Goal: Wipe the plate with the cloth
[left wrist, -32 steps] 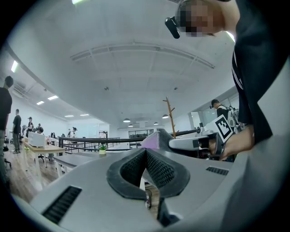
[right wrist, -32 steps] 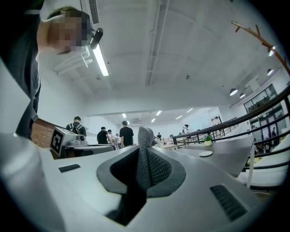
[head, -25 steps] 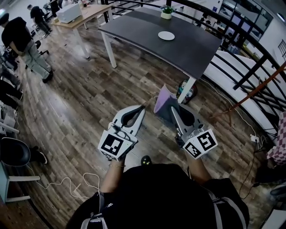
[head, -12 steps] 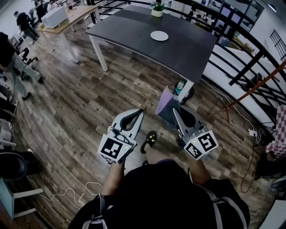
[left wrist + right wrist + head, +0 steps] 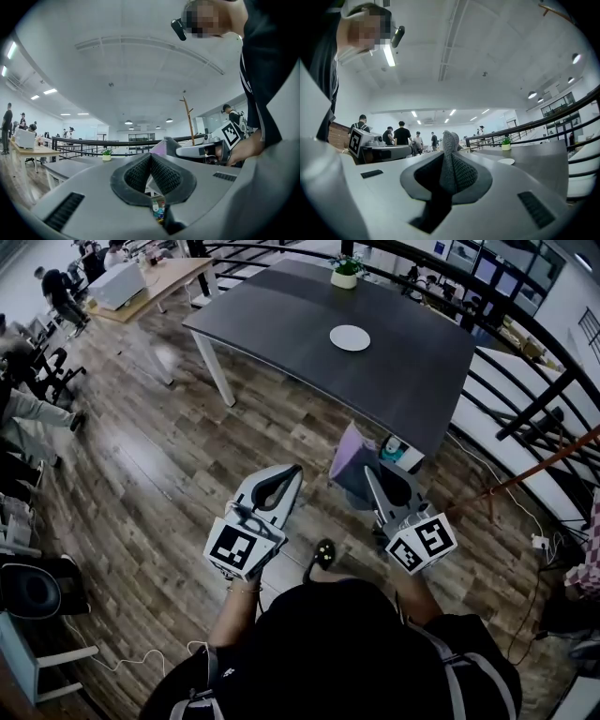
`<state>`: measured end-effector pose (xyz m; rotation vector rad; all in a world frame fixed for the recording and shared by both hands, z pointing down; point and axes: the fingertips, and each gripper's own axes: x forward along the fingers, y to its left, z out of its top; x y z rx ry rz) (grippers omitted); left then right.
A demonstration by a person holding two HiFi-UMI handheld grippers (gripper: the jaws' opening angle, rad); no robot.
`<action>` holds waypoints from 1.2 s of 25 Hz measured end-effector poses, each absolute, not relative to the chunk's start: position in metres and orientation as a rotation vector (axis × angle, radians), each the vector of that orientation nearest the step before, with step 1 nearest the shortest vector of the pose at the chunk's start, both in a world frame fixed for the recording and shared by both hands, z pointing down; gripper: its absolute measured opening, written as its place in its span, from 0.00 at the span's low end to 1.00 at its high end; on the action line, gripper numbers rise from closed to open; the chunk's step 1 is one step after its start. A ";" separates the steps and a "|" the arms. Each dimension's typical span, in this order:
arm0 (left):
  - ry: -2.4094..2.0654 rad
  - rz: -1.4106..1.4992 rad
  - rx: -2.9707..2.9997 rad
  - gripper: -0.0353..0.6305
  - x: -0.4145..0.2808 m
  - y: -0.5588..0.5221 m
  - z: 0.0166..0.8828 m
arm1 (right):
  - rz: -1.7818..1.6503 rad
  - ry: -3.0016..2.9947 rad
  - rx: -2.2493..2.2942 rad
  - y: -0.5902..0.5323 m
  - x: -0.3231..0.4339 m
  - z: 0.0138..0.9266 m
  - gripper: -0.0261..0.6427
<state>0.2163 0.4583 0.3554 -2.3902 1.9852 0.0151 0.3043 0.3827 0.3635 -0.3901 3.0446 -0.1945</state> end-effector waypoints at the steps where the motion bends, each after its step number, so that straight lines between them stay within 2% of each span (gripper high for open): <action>1: 1.979 0.018 -2.395 0.06 0.213 0.447 0.353 | -0.193 3.041 -0.404 0.370 0.301 0.363 0.10; 12: 1.970 -0.025 -2.408 0.06 0.176 0.358 0.349 | -0.219 3.005 -0.441 0.276 0.270 0.363 0.10; 30: 1.722 -0.052 -2.617 0.06 0.177 0.258 0.362 | -0.238 2.938 -0.754 0.196 0.289 0.374 0.10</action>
